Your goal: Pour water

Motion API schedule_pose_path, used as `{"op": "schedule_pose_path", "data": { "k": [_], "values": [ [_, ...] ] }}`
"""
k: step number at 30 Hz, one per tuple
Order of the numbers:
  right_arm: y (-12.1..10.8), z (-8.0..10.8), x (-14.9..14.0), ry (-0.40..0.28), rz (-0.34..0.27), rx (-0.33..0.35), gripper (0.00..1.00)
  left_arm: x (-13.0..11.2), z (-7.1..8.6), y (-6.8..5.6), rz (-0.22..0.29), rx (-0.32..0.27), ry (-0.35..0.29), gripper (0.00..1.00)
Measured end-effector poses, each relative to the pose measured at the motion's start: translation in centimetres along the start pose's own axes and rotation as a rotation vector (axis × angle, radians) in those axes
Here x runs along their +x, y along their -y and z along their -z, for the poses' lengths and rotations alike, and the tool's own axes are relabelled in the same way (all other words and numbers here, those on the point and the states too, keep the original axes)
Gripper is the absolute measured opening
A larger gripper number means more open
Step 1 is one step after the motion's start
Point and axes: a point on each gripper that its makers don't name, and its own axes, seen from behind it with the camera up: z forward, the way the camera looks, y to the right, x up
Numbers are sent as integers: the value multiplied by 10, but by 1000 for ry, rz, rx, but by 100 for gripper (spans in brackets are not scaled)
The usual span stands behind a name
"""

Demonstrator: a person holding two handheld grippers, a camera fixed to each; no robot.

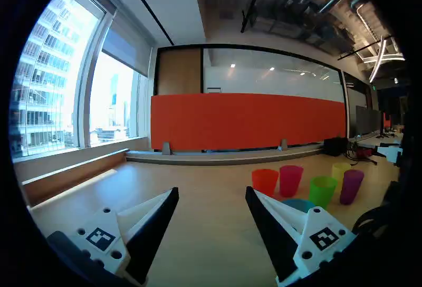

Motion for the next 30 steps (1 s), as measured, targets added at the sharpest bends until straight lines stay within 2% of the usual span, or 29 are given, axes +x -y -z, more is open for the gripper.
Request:
{"op": "schedule_pose_path", "data": {
  "k": [17, 23, 26, 30],
  "values": [
    [5, 1, 1, -2, 3, 18, 100, 0, 0, 0, 2, 1, 0, 94],
    [2, -1, 1, 15, 10, 13, 99, -3, -2, 3, 1, 16, 25, 94],
    [0, -1, 13, 12, 22, 15, 99, 7, -3, 3, -5, 17, 26, 94],
    [0, -2, 37, -2, 32, 30, 99, 28, -5, -1, 13, 1, 8, 94]
  ]
}}
